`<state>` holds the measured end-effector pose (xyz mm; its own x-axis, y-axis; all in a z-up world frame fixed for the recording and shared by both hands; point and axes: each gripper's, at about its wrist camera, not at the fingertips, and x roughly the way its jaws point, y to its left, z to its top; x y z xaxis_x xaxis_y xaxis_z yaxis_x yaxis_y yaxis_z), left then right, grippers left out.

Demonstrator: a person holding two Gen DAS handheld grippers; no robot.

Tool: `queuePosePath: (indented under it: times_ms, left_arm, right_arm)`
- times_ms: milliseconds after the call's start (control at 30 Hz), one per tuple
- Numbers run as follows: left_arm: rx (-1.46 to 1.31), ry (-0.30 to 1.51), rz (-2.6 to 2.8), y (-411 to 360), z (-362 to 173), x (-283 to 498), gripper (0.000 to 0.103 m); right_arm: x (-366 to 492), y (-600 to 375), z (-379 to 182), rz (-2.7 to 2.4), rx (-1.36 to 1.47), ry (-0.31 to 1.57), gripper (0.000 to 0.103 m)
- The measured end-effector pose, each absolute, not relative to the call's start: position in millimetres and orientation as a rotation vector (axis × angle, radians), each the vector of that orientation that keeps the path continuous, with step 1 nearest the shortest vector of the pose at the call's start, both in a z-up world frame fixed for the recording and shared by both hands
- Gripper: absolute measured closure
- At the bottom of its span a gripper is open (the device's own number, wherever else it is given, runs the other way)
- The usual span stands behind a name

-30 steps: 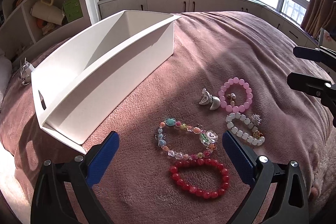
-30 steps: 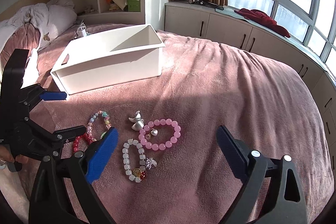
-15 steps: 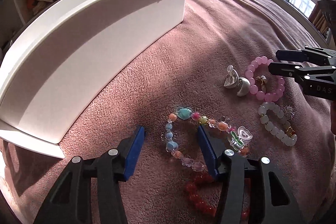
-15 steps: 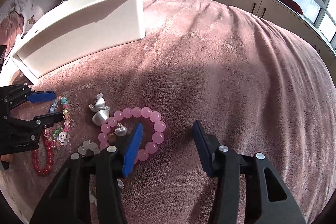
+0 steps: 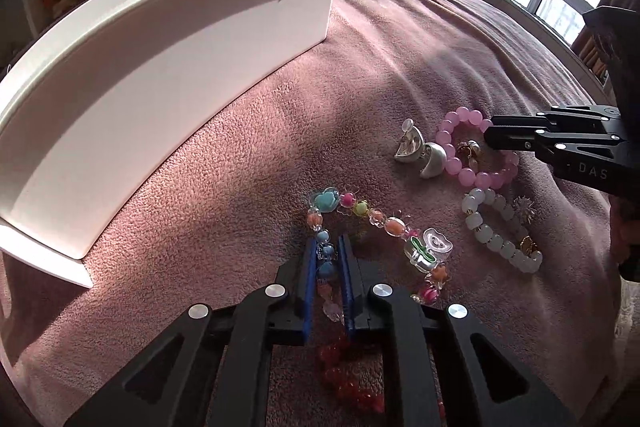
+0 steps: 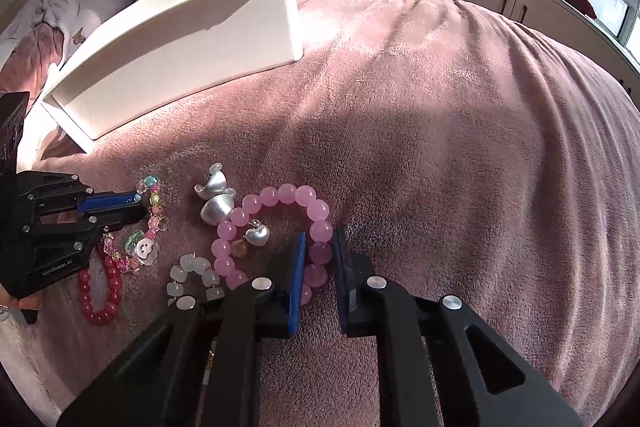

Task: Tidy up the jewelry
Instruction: 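Close the left tool on the crystal bracelet while the right tool grasps the pink bracelet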

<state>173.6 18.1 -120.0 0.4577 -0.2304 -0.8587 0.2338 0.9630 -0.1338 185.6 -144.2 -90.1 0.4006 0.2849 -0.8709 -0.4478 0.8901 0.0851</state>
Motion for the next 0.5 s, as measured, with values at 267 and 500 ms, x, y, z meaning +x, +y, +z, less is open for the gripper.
queuePosePath:
  times_ms: [267,500]
  left_arm:
    - [-0.053,0.997,-0.267,39.7,-93.7,161.9,0.087]
    - [-0.071,0.941,-0.287,51.0,-54.9,143.0,0.087]
  right_arm:
    - [178.7,-152.2,-75.5,0.465,-0.106,1.029,0.090]
    - [172.7,-156.2,-53.5,0.480,-0.062,0.976,0.090]
